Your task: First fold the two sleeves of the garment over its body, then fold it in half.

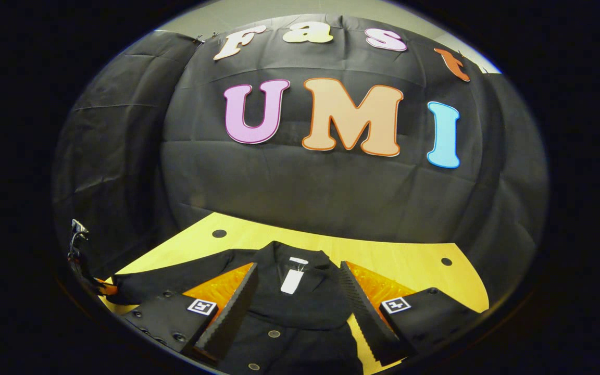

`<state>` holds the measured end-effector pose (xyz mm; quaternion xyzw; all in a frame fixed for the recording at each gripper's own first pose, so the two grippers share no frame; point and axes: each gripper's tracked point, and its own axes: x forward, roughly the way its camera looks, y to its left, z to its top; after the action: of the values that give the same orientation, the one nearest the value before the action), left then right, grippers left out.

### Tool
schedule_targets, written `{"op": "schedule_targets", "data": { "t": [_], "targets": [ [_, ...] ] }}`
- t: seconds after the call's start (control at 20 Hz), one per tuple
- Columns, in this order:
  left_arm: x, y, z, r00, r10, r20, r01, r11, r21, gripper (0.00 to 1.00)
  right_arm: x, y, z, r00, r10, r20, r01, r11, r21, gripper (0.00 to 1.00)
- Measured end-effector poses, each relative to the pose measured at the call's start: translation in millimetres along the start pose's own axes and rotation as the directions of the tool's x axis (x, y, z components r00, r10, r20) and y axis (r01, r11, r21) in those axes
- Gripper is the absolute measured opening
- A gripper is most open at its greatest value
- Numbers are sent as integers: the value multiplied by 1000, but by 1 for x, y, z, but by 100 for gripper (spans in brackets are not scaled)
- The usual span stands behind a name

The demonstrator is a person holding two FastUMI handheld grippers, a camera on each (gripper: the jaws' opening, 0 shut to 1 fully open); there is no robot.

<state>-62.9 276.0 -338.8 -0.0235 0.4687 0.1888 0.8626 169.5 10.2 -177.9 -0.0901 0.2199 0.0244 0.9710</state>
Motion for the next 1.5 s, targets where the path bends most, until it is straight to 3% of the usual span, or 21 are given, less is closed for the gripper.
{"op": "schedule_targets", "data": {
  "t": [0.25, 0.8, 1.5],
  "targets": [
    [-19, -16, 76, 990, -5, 139, -4, 998, 63, 0, -15, -34, -10, 1000, -24, -2, 24, 999, 35, 99],
    [-56, -127, 186, 932, -159, 325, 92, 973, 213, 0, -43, -97, -26, 996, -85, -2, 85, 991, 103, 99],
    [-79, -320, 209, 848, -427, 314, 265, 854, 448, 0, -94, -197, -66, 975, -220, -42, 224, 955, 192, 99]
  ]
}}
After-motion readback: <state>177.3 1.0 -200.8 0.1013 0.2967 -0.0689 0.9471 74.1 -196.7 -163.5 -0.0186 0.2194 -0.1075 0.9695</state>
